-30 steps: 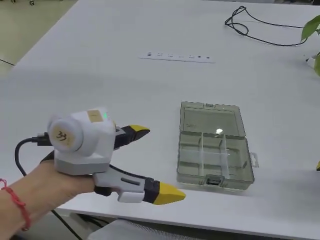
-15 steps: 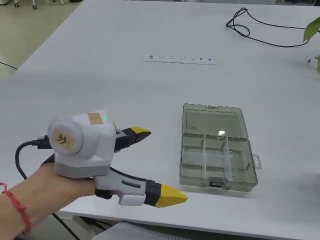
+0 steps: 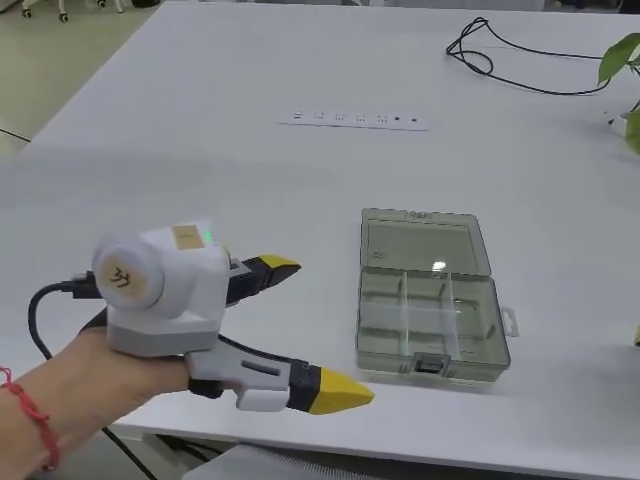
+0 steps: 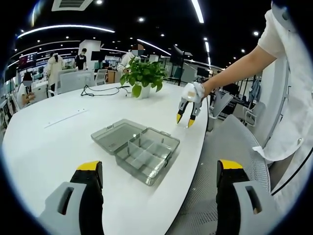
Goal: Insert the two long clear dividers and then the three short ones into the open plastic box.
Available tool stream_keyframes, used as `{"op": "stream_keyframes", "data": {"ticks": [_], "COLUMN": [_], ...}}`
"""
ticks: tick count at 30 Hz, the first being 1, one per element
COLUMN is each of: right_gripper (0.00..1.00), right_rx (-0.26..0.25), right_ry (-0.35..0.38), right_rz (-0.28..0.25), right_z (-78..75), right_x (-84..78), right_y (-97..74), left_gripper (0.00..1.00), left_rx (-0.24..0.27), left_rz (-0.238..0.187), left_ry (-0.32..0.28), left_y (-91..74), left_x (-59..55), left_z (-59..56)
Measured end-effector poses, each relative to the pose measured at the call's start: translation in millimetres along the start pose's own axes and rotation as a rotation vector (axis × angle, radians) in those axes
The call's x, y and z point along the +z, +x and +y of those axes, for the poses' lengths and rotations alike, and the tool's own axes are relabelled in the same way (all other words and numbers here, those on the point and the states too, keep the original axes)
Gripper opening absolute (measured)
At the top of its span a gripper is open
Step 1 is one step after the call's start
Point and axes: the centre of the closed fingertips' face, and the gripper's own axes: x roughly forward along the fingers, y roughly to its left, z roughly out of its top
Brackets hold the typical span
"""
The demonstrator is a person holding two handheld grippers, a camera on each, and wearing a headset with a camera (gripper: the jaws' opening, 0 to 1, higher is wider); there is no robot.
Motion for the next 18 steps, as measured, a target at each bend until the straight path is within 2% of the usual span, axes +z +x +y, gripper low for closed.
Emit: {"op": "stream_keyframes", "data": {"ticks": [5, 12, 15, 17, 18], "right_gripper": [0.33, 0.33, 0.33, 0.33, 0.33], "right_rx": [-0.032, -0.088, -0.106, -0.123, -0.132], "right_ry": [-0.016, -0.05, -0.064, -0.067, -0.074], "right_rz": [-0.019, -0.063, -0.077, -0.087, -0.09], "right_z": [-4.5, -11.6, -15.1, -15.8, -17.8], "right_x": [19.2, 59.4, 65.0, 79.2, 79.6], "right_y": [-21.6, -57.8, -60.8, -70.2, -68.7], "left_gripper": [0.99, 0.99, 0.97, 0.96, 0.95], "left_rx": [-0.011, -0.043, -0.058, -0.073, -0.077], "left_rz": [-0.022, -0.062, -0.075, -0.082, -0.083], "left_ry": [-0.015, -0.058, -0.092, -0.119, -0.134], "left_y": [1.7, 10.3, 15.1, 19.6, 22.8], "left_x": [10.0, 29.6, 35.2, 39.2, 41.0], "left_z": [-1.7, -7.5, -9.6, -12.3, -13.4]}}
